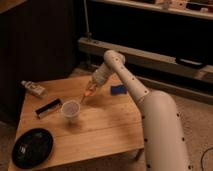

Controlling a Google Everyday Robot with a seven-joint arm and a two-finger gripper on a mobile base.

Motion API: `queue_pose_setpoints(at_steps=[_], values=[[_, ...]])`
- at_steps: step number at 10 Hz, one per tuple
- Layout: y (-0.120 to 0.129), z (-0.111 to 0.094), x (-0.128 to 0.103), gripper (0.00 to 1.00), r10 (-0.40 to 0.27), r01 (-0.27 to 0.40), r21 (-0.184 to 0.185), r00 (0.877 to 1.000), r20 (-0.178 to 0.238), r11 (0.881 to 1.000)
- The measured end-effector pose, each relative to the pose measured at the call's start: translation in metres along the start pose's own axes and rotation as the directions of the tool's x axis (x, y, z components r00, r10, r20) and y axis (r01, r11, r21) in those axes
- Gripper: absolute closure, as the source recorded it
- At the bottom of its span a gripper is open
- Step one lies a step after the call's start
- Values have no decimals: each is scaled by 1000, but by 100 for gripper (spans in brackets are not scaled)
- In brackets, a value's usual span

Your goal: Place the pepper in the ceramic bowl

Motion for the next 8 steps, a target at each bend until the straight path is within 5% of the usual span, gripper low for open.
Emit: queue_pose_setpoints(at_steps=[3, 4, 8], values=[[-26, -32, -64, 87, -149, 149, 23, 989, 16, 989], [-37, -42, -94, 87, -215, 214, 30, 976, 24, 976], [-49, -29, -217, 87, -482, 485, 4, 868, 120, 874]])
